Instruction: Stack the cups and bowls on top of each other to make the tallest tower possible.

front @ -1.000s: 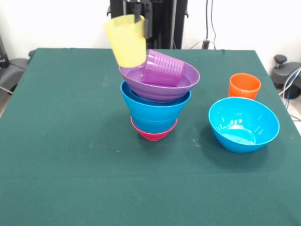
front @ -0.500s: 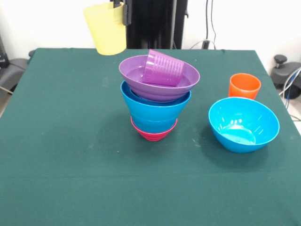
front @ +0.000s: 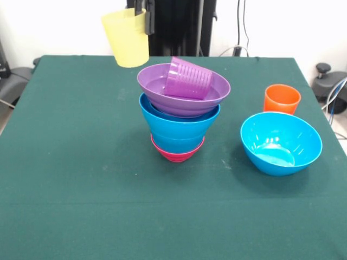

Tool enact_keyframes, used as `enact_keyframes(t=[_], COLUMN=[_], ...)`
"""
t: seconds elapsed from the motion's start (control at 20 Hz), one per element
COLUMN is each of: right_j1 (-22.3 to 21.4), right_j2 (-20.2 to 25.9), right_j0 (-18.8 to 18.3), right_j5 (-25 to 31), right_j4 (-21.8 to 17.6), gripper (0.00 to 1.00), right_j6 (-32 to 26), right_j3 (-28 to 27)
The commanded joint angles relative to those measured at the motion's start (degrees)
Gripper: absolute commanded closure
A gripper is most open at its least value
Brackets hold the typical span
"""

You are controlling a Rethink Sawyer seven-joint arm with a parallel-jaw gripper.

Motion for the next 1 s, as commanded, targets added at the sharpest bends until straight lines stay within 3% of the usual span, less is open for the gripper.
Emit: enact_keyframes(t=[0.05,0.65,1.0], right_j1=[6.0,9.6,8.1], right_j2=[-3.2,-5.8,-5.1], right_j0=[2.3,5.1,4.7], right_j5=[-5.4,-9.0,-7.6], right_j4=[-5.6,-5.3,-3.9], gripper=[1.00,1.00,1.00], right_j6=[4.3,4.9,3.4], right_j3=[4.0,2.5,3.1])
